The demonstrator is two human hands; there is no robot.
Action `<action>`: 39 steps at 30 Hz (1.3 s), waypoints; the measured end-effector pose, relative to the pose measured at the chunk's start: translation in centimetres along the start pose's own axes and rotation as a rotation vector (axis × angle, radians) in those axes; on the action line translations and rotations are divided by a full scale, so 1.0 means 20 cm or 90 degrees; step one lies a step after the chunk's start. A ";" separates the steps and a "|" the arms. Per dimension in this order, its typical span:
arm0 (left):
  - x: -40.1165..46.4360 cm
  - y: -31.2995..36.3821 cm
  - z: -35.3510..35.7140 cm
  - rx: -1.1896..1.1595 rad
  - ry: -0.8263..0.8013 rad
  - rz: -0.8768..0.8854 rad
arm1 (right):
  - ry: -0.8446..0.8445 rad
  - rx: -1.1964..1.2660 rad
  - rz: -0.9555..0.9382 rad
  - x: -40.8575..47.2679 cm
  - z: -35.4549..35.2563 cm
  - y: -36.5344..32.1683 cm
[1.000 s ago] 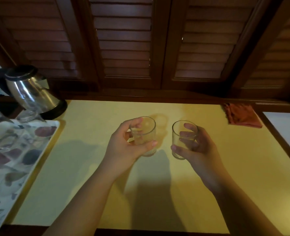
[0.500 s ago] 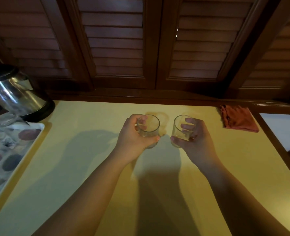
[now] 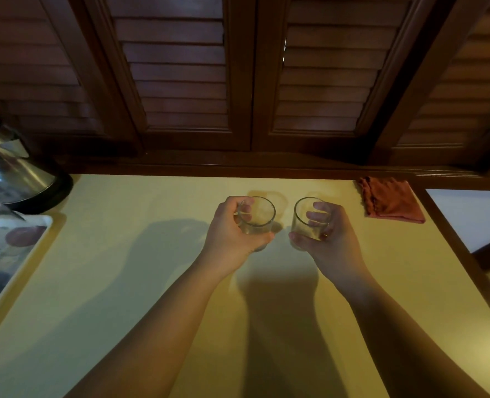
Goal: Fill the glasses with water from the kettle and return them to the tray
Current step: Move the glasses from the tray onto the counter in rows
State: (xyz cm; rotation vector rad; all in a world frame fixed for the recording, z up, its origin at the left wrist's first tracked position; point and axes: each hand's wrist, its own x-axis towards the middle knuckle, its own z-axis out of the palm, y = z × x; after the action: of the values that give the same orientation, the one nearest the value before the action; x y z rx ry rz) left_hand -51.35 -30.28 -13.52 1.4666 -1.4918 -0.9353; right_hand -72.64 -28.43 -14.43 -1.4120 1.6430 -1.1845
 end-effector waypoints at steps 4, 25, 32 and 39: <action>0.00 0.00 0.02 -0.006 0.000 0.001 | 0.000 0.003 -0.002 0.00 -0.01 0.02; -0.09 -0.04 0.02 0.041 -0.005 -0.022 | -0.025 -0.036 0.021 -0.05 -0.05 -0.08; -0.32 0.05 -0.30 0.038 0.040 -0.017 | 0.110 -0.147 -0.105 -0.14 -0.02 -0.44; -0.59 0.16 -0.82 0.101 0.209 0.018 | -0.013 -0.184 -0.302 -0.29 0.38 -0.84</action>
State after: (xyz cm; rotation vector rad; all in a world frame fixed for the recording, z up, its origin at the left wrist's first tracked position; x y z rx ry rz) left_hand -37.70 -17.64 -4.87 1.6190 -1.3622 -0.5363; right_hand -58.33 -24.45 -2.21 -2.0726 1.5569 -1.2064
